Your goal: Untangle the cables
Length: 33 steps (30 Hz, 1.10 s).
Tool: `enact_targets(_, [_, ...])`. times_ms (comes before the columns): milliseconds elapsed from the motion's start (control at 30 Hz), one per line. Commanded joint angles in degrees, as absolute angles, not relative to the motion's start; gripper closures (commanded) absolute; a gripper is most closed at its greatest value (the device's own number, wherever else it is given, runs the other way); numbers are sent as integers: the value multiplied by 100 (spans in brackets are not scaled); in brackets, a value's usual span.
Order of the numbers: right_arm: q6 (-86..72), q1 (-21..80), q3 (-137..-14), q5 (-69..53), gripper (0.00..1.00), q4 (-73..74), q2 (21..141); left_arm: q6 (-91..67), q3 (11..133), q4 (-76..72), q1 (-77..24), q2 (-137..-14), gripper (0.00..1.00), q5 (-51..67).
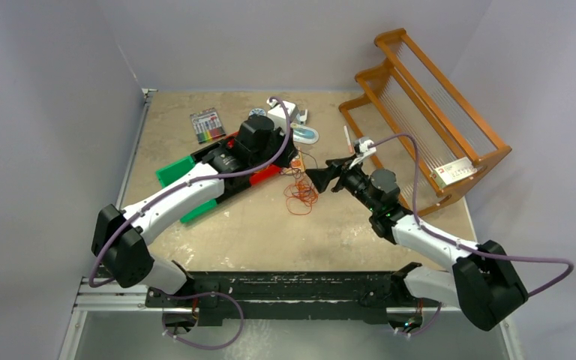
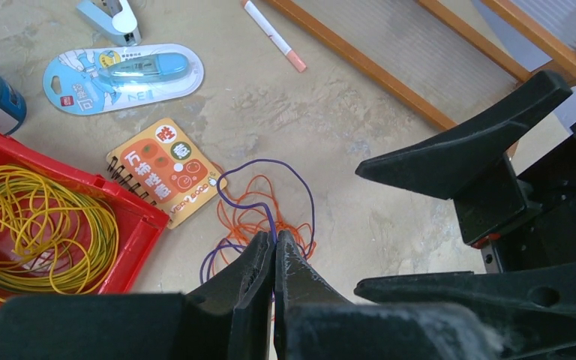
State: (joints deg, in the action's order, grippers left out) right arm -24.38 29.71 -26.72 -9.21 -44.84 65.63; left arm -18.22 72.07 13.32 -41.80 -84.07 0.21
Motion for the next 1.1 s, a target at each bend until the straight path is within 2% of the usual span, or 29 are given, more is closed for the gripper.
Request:
enact_targets(0, [-2461, 2979, -2563, -1296, 15, -5560, 6688, -1756, 7547, 1292, -4205, -8156, 100, 106])
enact_targets(767, [-2832, 2973, -3641, -1547, 28, -6473, 8591, -1510, 8082, 1432, -4209, -7988, 100, 261])
enact_targets(900, [-2978, 2978, -3675, -1774, 36, -6761, 9013, -1557, 8295, 1407, -4210, -8002, 100, 341])
enact_targets(1067, [-3098, 2975, -3637, -1926, 50, -7103, 9381, -1561, 8637, 1525, -4210, -8015, 100, 301])
